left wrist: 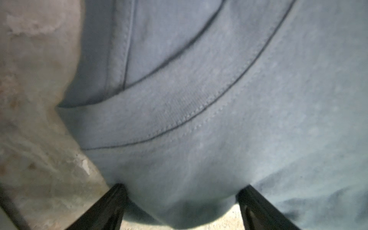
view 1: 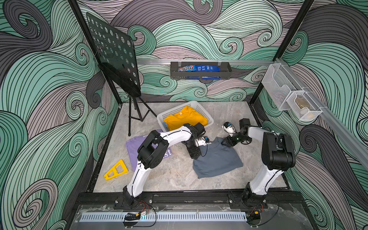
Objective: Put the folded t-shirts into the basket
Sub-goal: Pick up the T-shirt from the center of the board.
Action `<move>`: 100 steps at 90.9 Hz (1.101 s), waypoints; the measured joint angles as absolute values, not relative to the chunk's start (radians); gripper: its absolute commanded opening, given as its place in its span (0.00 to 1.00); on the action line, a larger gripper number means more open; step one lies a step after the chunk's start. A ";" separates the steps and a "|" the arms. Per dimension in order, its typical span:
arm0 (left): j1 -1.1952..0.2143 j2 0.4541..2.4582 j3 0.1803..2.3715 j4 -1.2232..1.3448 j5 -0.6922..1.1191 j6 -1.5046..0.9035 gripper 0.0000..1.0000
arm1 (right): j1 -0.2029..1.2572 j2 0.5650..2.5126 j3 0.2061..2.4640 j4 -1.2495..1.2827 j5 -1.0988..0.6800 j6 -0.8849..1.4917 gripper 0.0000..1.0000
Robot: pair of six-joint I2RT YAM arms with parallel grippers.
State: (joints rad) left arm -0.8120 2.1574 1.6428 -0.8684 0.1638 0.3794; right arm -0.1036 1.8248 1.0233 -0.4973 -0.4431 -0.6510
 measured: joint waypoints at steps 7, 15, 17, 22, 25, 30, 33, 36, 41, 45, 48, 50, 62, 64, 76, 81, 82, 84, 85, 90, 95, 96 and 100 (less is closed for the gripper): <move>-0.812 2.159 1.643 -0.863 0.169 0.371 0.76 | -0.098 1.822 1.009 -0.479 -0.450 -0.648 0.39; -0.812 2.163 1.642 -0.852 0.177 0.361 0.60 | -0.089 1.821 0.995 -0.460 -0.464 -0.645 0.28; -0.812 2.164 1.642 -0.848 0.181 0.355 0.56 | -0.088 1.821 0.991 -0.457 -0.467 -0.637 0.26; -0.812 2.164 1.639 -0.840 0.190 0.343 0.44 | -0.087 1.819 0.983 -0.448 -0.480 -0.644 0.21; -0.812 2.164 1.638 -0.834 0.197 0.336 0.38 | -0.087 1.817 0.978 -0.444 -0.488 -0.640 0.16; -0.812 2.165 1.631 -0.825 0.208 0.330 0.28 | -0.089 1.811 0.970 -0.437 -0.499 -0.632 0.10; -0.812 2.164 1.626 -0.817 0.215 0.323 0.22 | -0.090 1.806 0.966 -0.434 -0.505 -0.632 0.06; -0.812 2.162 1.620 -0.810 0.224 0.317 0.16 | -0.091 1.800 0.960 -0.432 -0.509 -0.633 0.02; -0.812 2.155 1.607 -0.798 0.237 0.304 0.06 | -0.098 1.788 0.948 -0.434 -0.515 -0.633 0.00; -0.812 2.144 1.596 -0.789 0.240 0.303 0.00 | -0.105 1.773 0.935 -0.438 -0.525 -0.635 0.00; -0.812 2.136 1.588 -0.782 0.243 0.305 0.00 | -0.111 1.760 0.927 -0.441 -0.532 -0.638 0.00; -0.812 2.133 1.584 -0.779 0.244 0.305 0.00 | -0.117 1.748 0.921 -0.443 -0.538 -0.642 0.00; -0.812 2.102 1.554 -0.762 0.247 0.316 0.00 | -0.152 1.661 0.909 -0.459 -0.595 -0.662 0.00; -0.812 2.091 1.547 -0.762 0.247 0.323 0.00 | -0.158 1.647 0.909 -0.459 -0.607 -0.667 0.00; -0.804 2.002 1.505 -0.760 0.259 0.361 0.00 | -0.194 1.564 0.911 -0.469 -0.698 -0.694 0.00; -0.801 1.954 1.493 -0.760 0.268 0.380 0.00 | -0.207 1.541 0.915 -0.481 -0.736 -0.700 0.00; -0.801 1.941 1.491 -0.762 0.271 0.385 0.00 | -0.209 1.535 0.916 -0.484 -0.744 -0.700 0.00; -0.799 1.924 1.491 -0.763 0.273 0.393 0.00 | -0.213 1.526 0.921 -0.490 -0.759 -0.701 0.00; -0.798 1.913 1.491 -0.764 0.274 0.396 0.00 | -0.214 1.521 0.923 -0.493 -0.767 -0.701 0.00; -0.793 1.866 1.491 -0.767 0.278 0.413 0.00 | -0.219 1.502 0.942 -0.508 -0.804 -0.700 0.00; -0.786 1.822 1.491 -0.775 0.278 0.428 0.00 | -0.220 1.482 0.967 -0.515 -0.842 -0.694 0.00; -0.785 1.815 1.491 -0.777 0.278 0.431 0.00 | -0.220 1.479 0.973 -0.516 -0.850 -0.692 0.00; -0.778 1.787 1.495 -0.792 0.278 0.440 0.00 | -0.219 1.460 0.997 -0.516 -0.883 -0.676 0.00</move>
State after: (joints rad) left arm -0.7784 1.7870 1.4948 -0.7918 0.2775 0.4404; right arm -0.2192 1.4597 0.9970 -0.5159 -0.8833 -0.6762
